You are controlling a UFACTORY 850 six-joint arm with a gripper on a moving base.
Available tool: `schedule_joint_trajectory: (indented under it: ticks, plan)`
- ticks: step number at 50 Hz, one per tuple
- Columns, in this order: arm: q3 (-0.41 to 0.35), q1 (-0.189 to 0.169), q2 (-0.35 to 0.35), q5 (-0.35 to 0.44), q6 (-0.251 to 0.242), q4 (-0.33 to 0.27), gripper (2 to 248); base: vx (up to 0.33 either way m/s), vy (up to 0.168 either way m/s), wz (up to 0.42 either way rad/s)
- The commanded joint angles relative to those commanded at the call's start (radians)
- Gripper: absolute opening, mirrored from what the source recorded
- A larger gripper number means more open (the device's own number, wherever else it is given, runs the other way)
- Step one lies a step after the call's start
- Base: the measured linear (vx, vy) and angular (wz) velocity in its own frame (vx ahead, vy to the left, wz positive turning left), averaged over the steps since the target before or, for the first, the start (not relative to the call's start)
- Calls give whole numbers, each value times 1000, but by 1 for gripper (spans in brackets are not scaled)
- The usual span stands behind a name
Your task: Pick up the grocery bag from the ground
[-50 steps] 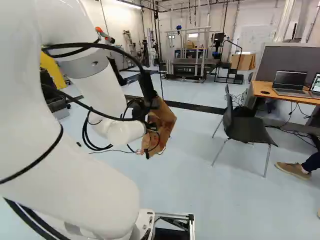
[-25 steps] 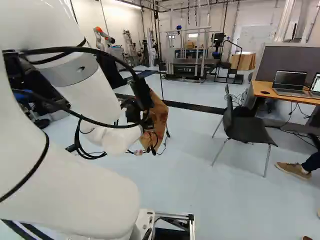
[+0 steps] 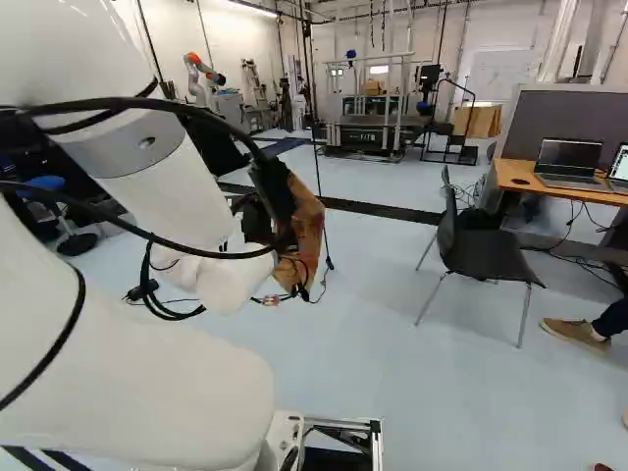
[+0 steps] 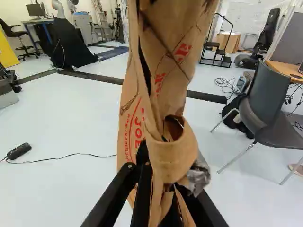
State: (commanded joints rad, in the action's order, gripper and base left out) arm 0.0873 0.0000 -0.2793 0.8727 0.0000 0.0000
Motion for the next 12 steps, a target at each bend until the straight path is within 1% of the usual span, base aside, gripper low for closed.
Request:
schedule_joint_trajectory:
  ticks: [12]
  plan:
    - [0, 0, 0, 0, 0, 0, 21, 0, 0, 0]
